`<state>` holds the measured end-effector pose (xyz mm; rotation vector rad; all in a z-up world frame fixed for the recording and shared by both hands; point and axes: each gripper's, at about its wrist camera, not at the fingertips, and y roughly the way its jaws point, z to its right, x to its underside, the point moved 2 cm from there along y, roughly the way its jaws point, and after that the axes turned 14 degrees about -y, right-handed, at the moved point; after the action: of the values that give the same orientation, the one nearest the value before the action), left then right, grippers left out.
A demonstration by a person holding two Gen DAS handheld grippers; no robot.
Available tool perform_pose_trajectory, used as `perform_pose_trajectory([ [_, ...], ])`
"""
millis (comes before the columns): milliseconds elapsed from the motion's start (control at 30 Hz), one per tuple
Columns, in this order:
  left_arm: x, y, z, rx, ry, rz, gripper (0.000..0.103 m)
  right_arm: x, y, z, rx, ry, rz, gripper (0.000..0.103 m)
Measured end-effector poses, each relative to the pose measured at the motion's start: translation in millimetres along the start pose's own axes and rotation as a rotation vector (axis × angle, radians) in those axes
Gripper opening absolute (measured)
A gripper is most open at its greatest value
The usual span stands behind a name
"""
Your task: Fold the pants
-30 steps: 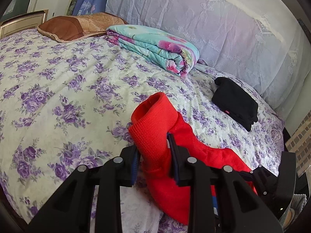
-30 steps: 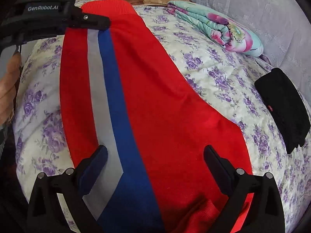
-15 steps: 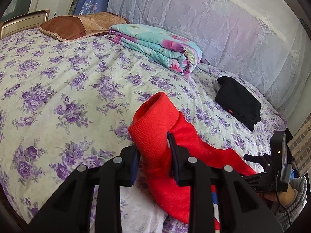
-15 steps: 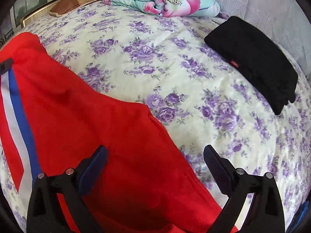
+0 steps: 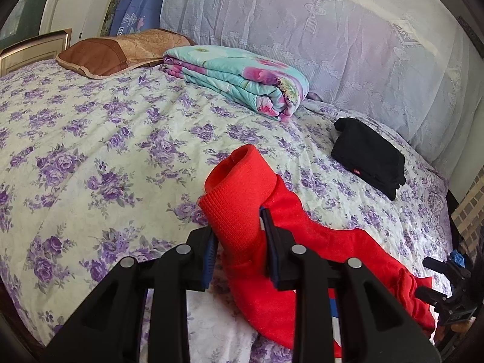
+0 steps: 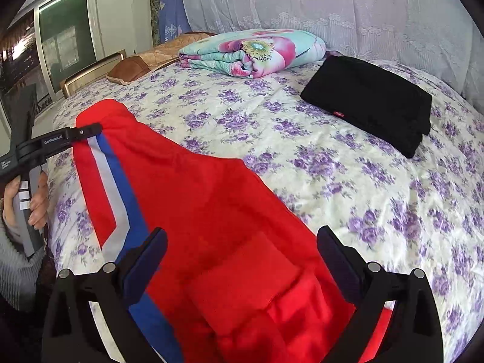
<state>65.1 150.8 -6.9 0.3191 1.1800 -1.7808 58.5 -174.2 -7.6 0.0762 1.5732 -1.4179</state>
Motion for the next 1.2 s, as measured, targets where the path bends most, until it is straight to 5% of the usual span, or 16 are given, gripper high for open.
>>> perform_pose_trajectory([
  [133,1.3,3.2,5.7,-0.029,0.02,-0.006,0.029,28.3,-7.5,12.4,-0.026,0.111,0.031,0.099],
  [267,0.8,9.2,-9.7,-0.021,-0.059,-0.023,0.065,41.4,4.4,11.5,-0.05,0.138,0.026,0.099],
  [567,10.1,34.5,-37.0,0.056,-0.198,-0.135,0.071,51.8,12.3,10.7,-0.075,0.151,0.04,0.1],
  [633,9.7,35.4,-33.6,0.065,-0.192,-0.137,0.071,52.7,13.0,11.3,-0.081,0.152,0.043,0.1],
  [833,11.0,28.0,-21.5,0.103,-0.149,-0.111,0.031,55.7,11.8,14.0,-0.104,0.173,0.061,0.1],
  [1067,9.0,5.0,4.4,0.079,-0.069,-0.043,0.028,47.2,-18.2,17.9,-0.099,0.235,0.182,0.1],
  [1200,10.6,-7.6,21.6,0.061,-0.009,-0.001,0.028,48.7,1.3,10.4,0.009,0.155,0.02,0.1],
])
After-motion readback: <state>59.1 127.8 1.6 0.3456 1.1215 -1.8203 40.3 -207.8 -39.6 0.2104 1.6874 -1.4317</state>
